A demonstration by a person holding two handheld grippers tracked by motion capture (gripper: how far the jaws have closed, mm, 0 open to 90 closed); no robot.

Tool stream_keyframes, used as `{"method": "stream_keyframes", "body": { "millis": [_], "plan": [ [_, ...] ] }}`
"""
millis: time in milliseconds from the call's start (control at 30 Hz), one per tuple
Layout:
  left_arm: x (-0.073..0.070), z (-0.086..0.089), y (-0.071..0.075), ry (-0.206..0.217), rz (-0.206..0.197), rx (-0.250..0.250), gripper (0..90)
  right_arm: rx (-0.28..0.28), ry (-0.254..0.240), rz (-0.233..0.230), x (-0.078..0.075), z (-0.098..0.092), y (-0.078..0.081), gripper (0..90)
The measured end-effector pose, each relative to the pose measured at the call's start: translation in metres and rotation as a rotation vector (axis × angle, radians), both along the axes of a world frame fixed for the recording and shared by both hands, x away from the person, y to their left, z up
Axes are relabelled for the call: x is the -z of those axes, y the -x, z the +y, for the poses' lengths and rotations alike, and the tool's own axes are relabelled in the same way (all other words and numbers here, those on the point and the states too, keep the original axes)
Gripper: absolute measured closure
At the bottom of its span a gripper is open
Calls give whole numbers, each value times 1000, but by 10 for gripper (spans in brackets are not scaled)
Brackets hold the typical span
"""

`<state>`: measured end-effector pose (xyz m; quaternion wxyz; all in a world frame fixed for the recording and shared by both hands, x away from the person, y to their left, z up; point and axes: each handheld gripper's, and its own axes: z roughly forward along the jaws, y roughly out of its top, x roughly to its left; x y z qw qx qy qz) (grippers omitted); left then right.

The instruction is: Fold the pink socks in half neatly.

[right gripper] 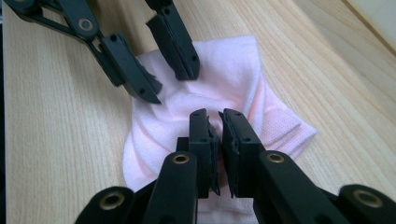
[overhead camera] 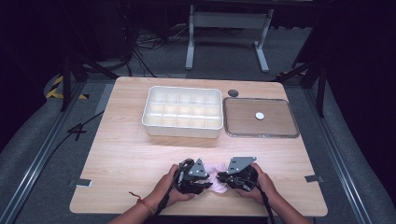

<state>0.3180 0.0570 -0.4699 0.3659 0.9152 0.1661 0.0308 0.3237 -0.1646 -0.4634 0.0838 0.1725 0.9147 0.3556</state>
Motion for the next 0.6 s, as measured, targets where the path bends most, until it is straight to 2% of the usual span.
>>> {"method": "stream_keyframes", "body": {
  "millis": [133,200,233,300,333,400,467,600],
  "plan": [
    [-2,12,2,-2,-1,-35,617,8,-9,13,2,0,0,833],
    [-4,19,3,-1,6,-84,533,4,-5,8,2,0,0,833],
    [-5,23,2,-6,6,-91,502,7,-3,6,2,1,0,834],
    [-4,31,2,41,32,-135,476,6,-3,3,2,1,0,835],
    [-3,34,1,51,52,-155,462,6,0,-3,2,1,0,835],
    [0,36,-1,65,84,-179,428,6,-4,4,2,2,0,835],
    [2,34,-3,82,97,-183,425,13,-5,-3,3,3,0,835],
    [4,30,-5,82,99,-200,418,7,-1,-11,3,3,0,834]
  ]
}}
